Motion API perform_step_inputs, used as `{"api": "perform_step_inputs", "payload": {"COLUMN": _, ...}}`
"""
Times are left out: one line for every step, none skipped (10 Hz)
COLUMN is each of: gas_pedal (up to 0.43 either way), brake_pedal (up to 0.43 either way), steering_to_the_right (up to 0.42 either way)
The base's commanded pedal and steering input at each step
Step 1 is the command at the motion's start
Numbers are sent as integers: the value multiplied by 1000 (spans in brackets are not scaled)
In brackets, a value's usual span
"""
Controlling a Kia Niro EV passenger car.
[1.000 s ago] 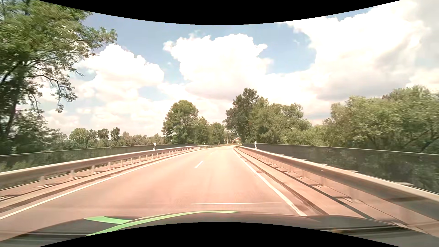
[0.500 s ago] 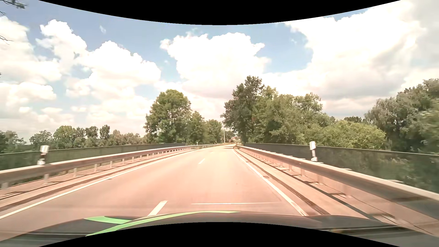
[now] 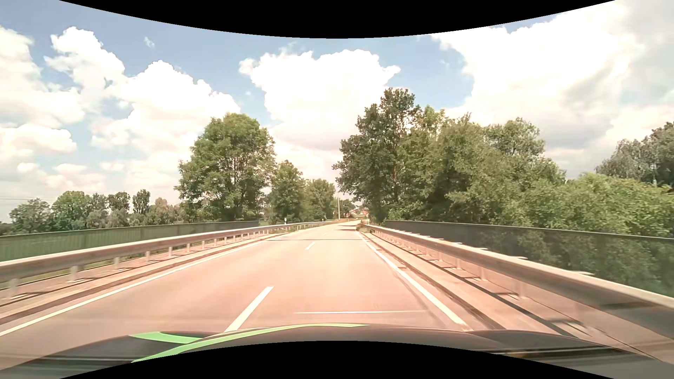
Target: Follow the waypoints while adhering to traffic rules and regulations
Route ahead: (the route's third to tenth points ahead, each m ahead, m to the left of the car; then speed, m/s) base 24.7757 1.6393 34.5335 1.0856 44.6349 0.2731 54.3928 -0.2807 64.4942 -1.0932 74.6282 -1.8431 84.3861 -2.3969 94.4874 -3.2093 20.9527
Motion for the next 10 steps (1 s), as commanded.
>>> {"api": "perform_step_inputs", "payload": {"gas_pedal": 110, "brake_pedal": 0, "steering_to_the_right": 7}}
{"api": "perform_step_inputs", "payload": {"gas_pedal": 110, "brake_pedal": 0, "steering_to_the_right": 6}}
{"api": "perform_step_inputs", "payload": {"gas_pedal": 110, "brake_pedal": 0, "steering_to_the_right": 5}}
{"api": "perform_step_inputs", "payload": {"gas_pedal": 110, "brake_pedal": 0, "steering_to_the_right": 6}}
{"api": "perform_step_inputs", "payload": {"gas_pedal": 110, "brake_pedal": 0, "steering_to_the_right": 5}}
{"api": "perform_step_inputs", "payload": {"gas_pedal": 110, "brake_pedal": 0, "steering_to_the_right": 6}}
{"api": "perform_step_inputs", "payload": {"gas_pedal": 110, "brake_pedal": 0, "steering_to_the_right": 6}}
{"api": "perform_step_inputs", "payload": {"gas_pedal": 110, "brake_pedal": 0, "steering_to_the_right": 5}}
{"api": "perform_step_inputs", "payload": {"gas_pedal": 110, "brake_pedal": 0, "steering_to_the_right": 6}}
{"api": "perform_step_inputs", "payload": {"gas_pedal": 110, "brake_pedal": 0, "steering_to_the_right": 6}}
